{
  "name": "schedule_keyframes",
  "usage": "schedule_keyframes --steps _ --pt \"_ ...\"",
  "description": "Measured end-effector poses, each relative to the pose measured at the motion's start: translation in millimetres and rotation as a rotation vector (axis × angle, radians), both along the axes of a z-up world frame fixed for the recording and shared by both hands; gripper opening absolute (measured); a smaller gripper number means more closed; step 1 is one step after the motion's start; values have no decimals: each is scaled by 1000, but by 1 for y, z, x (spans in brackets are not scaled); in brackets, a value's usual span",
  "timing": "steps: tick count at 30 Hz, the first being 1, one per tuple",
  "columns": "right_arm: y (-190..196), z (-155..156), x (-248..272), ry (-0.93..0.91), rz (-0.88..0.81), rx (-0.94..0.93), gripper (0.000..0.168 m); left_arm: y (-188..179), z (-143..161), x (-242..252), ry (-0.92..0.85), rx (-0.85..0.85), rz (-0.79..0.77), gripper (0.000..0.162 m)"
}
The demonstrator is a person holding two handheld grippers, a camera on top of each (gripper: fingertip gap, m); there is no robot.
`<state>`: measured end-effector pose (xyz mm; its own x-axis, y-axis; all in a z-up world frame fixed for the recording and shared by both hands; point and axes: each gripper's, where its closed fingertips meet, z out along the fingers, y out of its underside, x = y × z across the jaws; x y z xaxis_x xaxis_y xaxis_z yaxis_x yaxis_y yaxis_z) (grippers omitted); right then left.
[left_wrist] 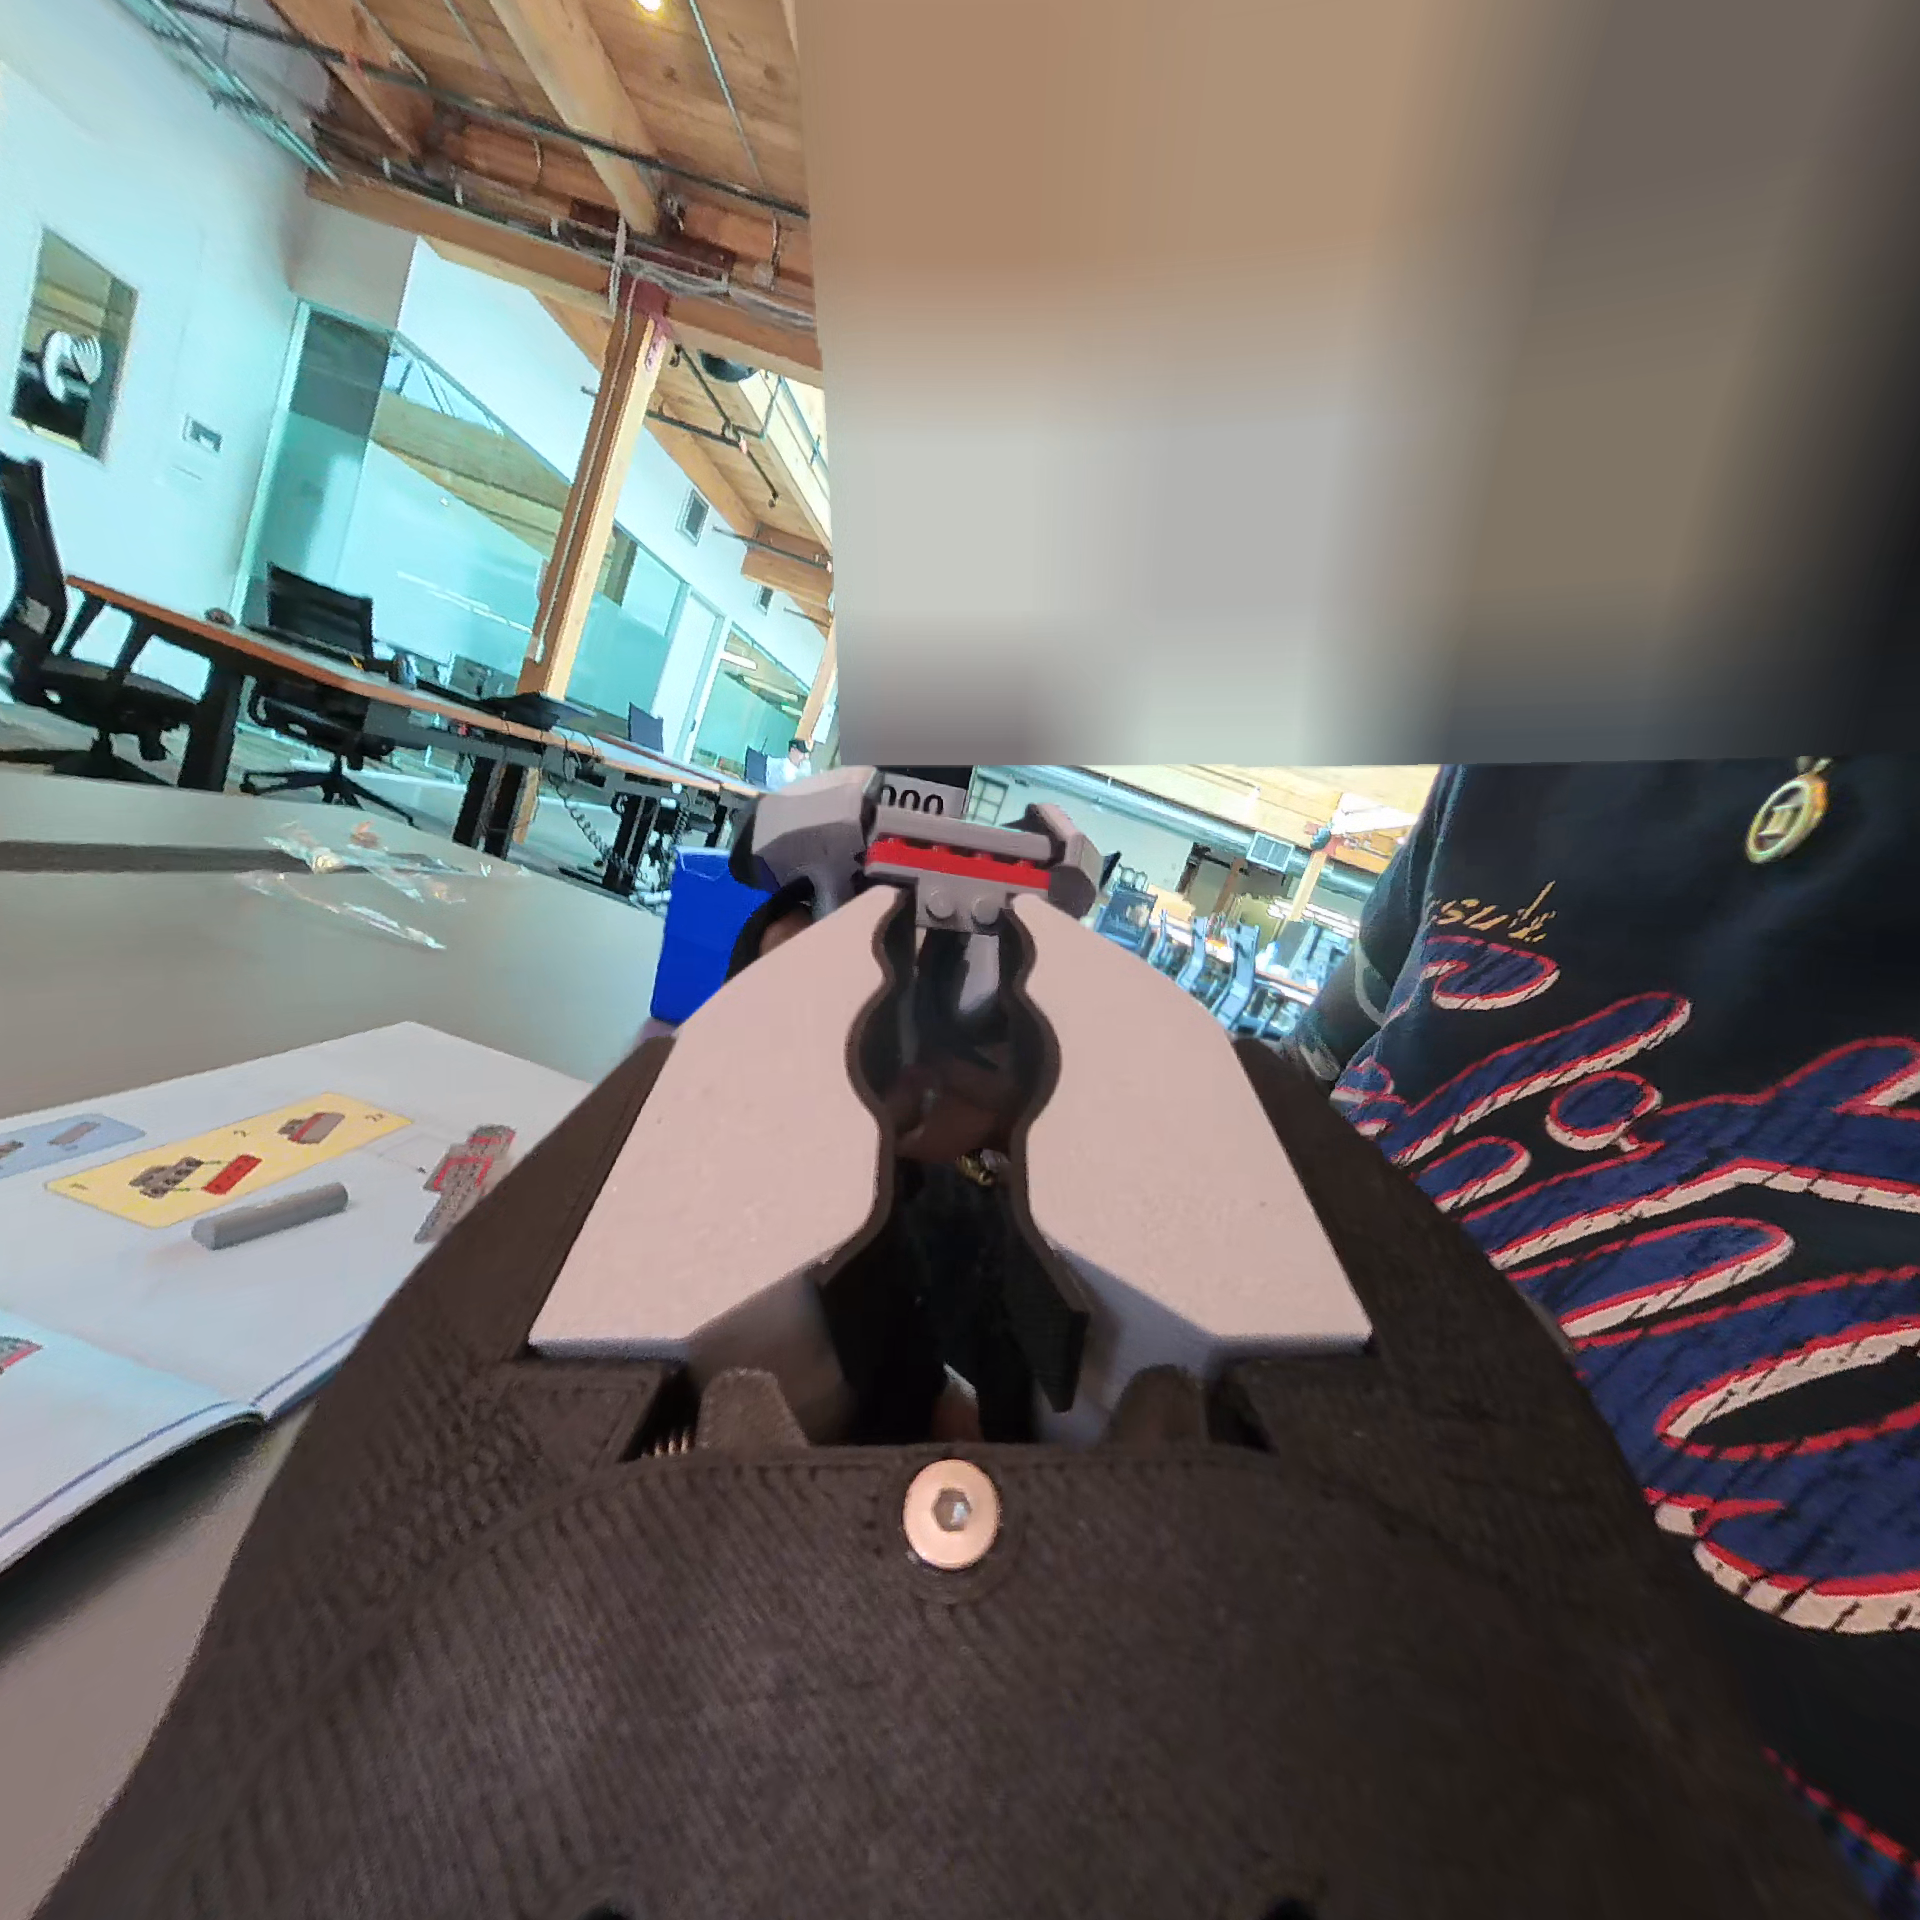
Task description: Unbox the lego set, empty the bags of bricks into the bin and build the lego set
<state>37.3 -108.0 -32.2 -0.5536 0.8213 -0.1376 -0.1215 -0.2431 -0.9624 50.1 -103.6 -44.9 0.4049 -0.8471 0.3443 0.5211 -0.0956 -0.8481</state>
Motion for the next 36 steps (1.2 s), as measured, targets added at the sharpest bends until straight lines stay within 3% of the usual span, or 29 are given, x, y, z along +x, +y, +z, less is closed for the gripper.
schedule_keyframes --steps 22,28,33,36 --pt "7 -41 39 -209 -9 14 33 5 -41 38 235 -202 -176 15" --pt "6 -53 50 -343 1 39 33 3 -53 48 321 -241 -216 14" --pt "-3 -74 78 -497 -83 54 33 -8 -72 71 478 -284 -342 15" --pt "-10 -78 92 -488 -155 63 33 -17 -77 85 525 -283 -425 15"
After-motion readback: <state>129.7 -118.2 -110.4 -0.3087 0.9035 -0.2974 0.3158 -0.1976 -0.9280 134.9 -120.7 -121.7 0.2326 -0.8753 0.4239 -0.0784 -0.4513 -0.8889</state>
